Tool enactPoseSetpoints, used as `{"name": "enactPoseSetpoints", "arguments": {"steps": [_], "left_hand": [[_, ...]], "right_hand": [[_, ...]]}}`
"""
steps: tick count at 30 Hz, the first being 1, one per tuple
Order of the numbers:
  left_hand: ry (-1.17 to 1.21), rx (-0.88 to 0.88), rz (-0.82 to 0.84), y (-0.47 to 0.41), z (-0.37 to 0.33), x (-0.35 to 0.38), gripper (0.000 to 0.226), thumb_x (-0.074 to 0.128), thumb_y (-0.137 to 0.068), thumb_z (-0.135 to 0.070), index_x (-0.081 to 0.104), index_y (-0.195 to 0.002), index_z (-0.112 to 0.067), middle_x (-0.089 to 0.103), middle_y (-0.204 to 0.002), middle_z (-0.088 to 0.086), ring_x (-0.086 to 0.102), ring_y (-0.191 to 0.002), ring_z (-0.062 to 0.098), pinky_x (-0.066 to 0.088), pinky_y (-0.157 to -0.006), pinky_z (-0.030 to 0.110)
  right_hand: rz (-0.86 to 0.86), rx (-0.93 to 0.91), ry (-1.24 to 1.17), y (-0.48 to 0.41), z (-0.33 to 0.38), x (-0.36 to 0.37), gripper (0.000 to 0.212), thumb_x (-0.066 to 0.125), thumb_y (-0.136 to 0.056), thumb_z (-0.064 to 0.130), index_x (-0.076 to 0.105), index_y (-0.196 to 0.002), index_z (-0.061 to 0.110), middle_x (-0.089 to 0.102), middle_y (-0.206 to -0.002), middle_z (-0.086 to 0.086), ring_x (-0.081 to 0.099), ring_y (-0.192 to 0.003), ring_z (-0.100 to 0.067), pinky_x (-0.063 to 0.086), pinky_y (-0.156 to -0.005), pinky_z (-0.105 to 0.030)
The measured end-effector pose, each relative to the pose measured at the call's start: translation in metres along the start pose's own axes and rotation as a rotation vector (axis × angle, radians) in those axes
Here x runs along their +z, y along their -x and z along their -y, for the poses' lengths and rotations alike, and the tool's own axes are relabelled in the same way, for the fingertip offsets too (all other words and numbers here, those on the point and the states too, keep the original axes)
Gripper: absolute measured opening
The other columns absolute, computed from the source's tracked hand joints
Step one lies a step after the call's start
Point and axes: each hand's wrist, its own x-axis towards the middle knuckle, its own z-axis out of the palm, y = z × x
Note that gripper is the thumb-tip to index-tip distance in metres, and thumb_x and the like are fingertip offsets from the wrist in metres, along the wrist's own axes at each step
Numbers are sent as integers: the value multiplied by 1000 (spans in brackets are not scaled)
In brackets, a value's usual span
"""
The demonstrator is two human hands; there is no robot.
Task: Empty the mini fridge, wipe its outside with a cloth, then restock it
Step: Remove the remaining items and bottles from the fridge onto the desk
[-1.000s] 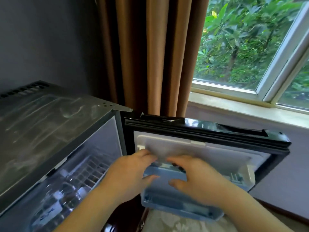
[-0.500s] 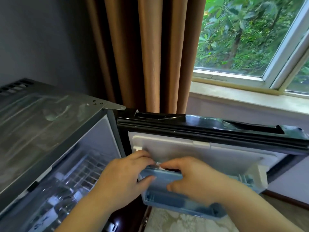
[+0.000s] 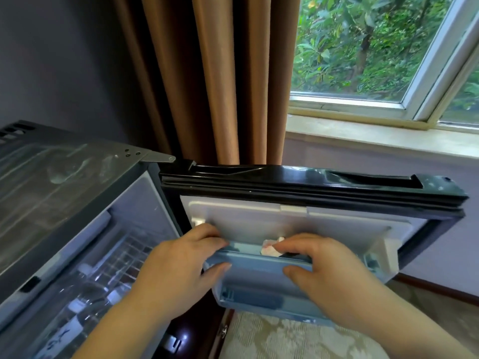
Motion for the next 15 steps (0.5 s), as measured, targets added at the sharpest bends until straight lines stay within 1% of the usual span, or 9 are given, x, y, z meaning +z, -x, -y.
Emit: {"name": "enactPoseSetpoints", "arguments": {"steps": [2,4,6,8,11,13,15], "left_hand": [[-113,19,45,-2,-5,-5,45,43,-87,-65,69,-114,-38,49,-120,-26,60,-64,3,49,-55,22],[-206,-1,99,-6,-11,-9,36,45,-93,-59,67,-111,-37,48,-123,-22,64,-70,12,47,-57,28],[-261,-25,145,-10,-15,-14,29,45,-99,-53,65,-107,-34,46,-127,-20,64,-76,17,48,-61,32],[-255,-37,169,-12,-16,-16,26,45,-100,-49,65,-104,-32,45,-129,-20,64,-81,18,51,-67,36],[-215,-47,188,-13,-14,-17,24,46,-101,-46,65,-107,-31,45,-131,-21,64,-89,19,53,-75,40],[-175,-52,192,-13,-15,-18,22,49,-100,-44,65,-108,-31,45,-130,-23,64,-92,17,53,-78,40],[-121,-65,181,-13,-16,-19,19,53,-99,-43,66,-107,-32,48,-126,-23,63,-92,13,52,-79,36]], "right_hand": [[-9,-4,-26,1,-1,1,33,69,-94,26,65,-117,49,48,-100,50,44,-96,31,34,-86,6],[-3,-1,-47,0,-1,1,33,68,-94,24,66,-121,45,45,-94,51,38,-91,38,31,-78,9],[1,-1,-56,-1,0,2,34,68,-94,24,66,-124,42,44,-93,51,36,-88,41,31,-73,10],[-3,-9,-63,-1,0,3,35,68,-94,25,65,-126,42,44,-93,51,38,-88,40,32,-72,9],[-3,-28,-69,0,0,4,36,68,-94,26,64,-127,42,44,-94,50,38,-87,39,30,-70,11],[-8,-34,-78,1,-1,3,36,68,-94,26,64,-127,42,44,-94,51,38,-88,39,29,-70,11],[-10,-40,-88,1,-2,4,36,69,-94,27,65,-126,42,44,-96,52,39,-89,39,30,-71,11]]}}
